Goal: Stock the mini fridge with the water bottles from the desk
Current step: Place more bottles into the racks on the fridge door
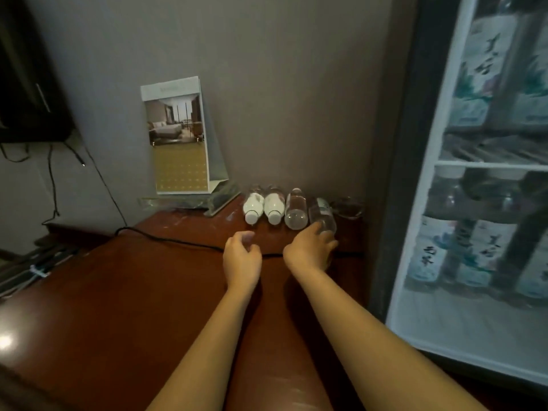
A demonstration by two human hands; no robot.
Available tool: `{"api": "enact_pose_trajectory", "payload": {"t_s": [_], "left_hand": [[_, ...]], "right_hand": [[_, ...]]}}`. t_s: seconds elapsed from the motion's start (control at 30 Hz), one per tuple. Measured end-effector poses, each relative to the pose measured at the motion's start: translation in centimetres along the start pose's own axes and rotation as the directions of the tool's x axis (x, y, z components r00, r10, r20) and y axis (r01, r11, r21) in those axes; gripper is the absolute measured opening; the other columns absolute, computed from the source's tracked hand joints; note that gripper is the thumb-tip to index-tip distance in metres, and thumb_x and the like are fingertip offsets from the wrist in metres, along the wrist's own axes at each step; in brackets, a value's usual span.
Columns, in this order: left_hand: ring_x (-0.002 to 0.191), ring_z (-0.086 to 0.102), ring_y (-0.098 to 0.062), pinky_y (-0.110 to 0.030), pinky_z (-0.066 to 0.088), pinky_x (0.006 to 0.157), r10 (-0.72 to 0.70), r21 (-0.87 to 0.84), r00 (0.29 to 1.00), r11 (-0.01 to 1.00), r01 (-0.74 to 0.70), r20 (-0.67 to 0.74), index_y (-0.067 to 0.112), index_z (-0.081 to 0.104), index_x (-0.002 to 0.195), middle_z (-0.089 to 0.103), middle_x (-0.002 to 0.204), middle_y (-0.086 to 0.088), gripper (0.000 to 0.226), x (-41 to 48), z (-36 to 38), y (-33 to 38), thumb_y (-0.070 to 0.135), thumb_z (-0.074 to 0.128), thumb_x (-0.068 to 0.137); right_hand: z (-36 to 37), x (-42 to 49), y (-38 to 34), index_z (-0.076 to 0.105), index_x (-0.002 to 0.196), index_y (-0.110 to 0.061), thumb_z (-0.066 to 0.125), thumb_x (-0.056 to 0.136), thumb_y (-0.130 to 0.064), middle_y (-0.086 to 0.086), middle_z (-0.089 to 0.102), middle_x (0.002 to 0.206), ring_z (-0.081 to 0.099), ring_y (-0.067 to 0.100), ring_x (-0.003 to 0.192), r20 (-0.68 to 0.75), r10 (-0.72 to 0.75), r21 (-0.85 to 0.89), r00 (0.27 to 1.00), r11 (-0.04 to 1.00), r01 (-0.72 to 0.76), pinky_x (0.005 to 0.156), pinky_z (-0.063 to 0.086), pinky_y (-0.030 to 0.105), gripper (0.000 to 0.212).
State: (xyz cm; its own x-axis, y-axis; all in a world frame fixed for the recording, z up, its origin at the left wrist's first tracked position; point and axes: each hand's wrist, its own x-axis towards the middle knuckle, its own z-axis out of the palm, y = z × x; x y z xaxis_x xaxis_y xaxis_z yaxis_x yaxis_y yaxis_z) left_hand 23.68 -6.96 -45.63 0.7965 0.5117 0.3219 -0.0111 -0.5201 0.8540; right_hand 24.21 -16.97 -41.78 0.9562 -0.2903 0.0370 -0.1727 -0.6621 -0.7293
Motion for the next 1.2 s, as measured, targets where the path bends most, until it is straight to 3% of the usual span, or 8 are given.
{"api": "enact_pose_trajectory", "payload": {"t_s": [0.13,0.47,0.57,0.73,0.9,1.0,1.1,1.2], "left_hand": [[0.093,0.051,-0.010,-0.022,0.036,0.078,0.084,0.022,0.996,0.996,-0.084,0.013,0.016,0.059,0.112,0.056,0.114,0.001,0.027,0.7,0.3,-0.2,0.007,0.051,0.089],[0.096,0.058,-0.014,-0.029,0.048,0.078,0.372,0.129,0.918,0.912,-0.389,0.136,0.021,0.054,0.120,0.050,0.117,0.007,0.029,-1.2,-0.3,0.7,0.015,0.046,0.092],[0.097,0.059,-0.017,-0.032,0.049,0.078,0.372,0.162,0.907,0.900,-0.404,0.196,0.023,0.051,0.124,0.048,0.119,0.006,0.033,-1.3,-0.3,0.3,0.015,0.047,0.092],[0.113,0.053,-0.015,-0.030,0.048,0.085,0.360,0.162,0.882,0.893,-0.420,0.303,0.026,0.029,0.142,0.038,0.137,0.007,0.057,-1.1,-0.4,0.0,0.021,0.053,0.091],[0.134,0.035,-0.016,-0.030,0.041,0.100,0.409,0.089,0.844,0.882,-0.463,0.346,0.024,0.011,0.148,0.027,0.149,0.001,0.083,-1.2,-0.3,-0.1,0.038,0.063,0.085],[0.133,0.037,-0.016,-0.039,0.039,0.105,0.399,-0.068,0.860,0.914,-0.399,0.319,0.026,0.024,0.144,0.038,0.145,0.001,0.088,-1.1,-0.2,0.0,0.043,0.074,0.073],[0.103,0.061,-0.014,-0.037,0.053,0.082,0.341,-0.331,0.876,0.916,-0.228,0.342,0.030,0.042,0.119,0.061,0.114,0.007,0.071,-1.6,-0.6,0.7,0.039,0.082,0.061],[0.086,0.066,-0.014,-0.027,0.053,0.067,0.334,-0.575,0.762,0.816,0.061,0.555,0.015,0.052,0.118,0.067,0.099,-0.001,0.069,-2.3,-0.9,1.2,0.006,0.082,0.056]], "right_hand": [[2.3,4.7,-0.4,0.013,0.146,-0.008,0.052,0.091,-0.012,0.023,0.018,0.150,0.017,0.038,0.138,-0.118,0.151,0.117,0.981,0.984,-0.138,0.108,0.029,0.045,0.067],[4.2,7.2,1.8,0.028,0.139,-0.006,0.042,0.097,-0.016,0.020,0.044,0.139,0.031,0.035,0.131,-0.285,0.188,-0.062,0.940,0.975,-0.214,0.104,0.029,0.040,0.045],[4.2,6.7,0.8,0.022,0.143,-0.003,0.036,0.099,-0.024,0.020,0.050,0.135,0.038,0.036,0.129,-0.266,0.184,0.079,0.946,0.982,-0.169,0.103,0.030,0.041,0.051],[0.1,4.8,-2.6,0.046,0.136,-0.014,0.037,0.097,-0.028,0.017,0.056,0.130,0.051,0.037,0.119,-0.276,0.165,0.446,0.947,0.895,-0.027,0.097,0.039,0.039,0.043],[-3.8,0.6,-3.4,0.070,0.075,-0.020,0.055,0.085,-0.035,0.006,0.071,0.075,0.068,0.025,0.073,-0.274,0.005,0.601,0.962,0.781,0.168,0.072,0.057,0.037,0.024],[-6.5,-1.6,-3.9,0.060,0.056,-0.018,0.063,0.084,-0.037,0.002,0.060,0.056,0.059,0.018,0.055,-0.216,-0.128,0.597,0.968,0.767,0.235,0.060,0.050,0.032,0.034],[-7.8,-2.9,-4.8,0.064,0.063,-0.004,0.062,0.086,-0.040,0.007,0.055,0.051,0.051,0.015,0.045,-0.049,-0.215,0.572,0.975,0.795,0.204,0.051,0.045,0.027,0.042],[-8.2,-3.6,-5.1,0.068,0.068,0.000,0.055,0.091,-0.042,0.012,0.063,0.054,0.060,0.022,0.046,0.034,-0.326,0.426,0.945,0.860,0.282,0.051,0.052,0.029,0.049]]}}
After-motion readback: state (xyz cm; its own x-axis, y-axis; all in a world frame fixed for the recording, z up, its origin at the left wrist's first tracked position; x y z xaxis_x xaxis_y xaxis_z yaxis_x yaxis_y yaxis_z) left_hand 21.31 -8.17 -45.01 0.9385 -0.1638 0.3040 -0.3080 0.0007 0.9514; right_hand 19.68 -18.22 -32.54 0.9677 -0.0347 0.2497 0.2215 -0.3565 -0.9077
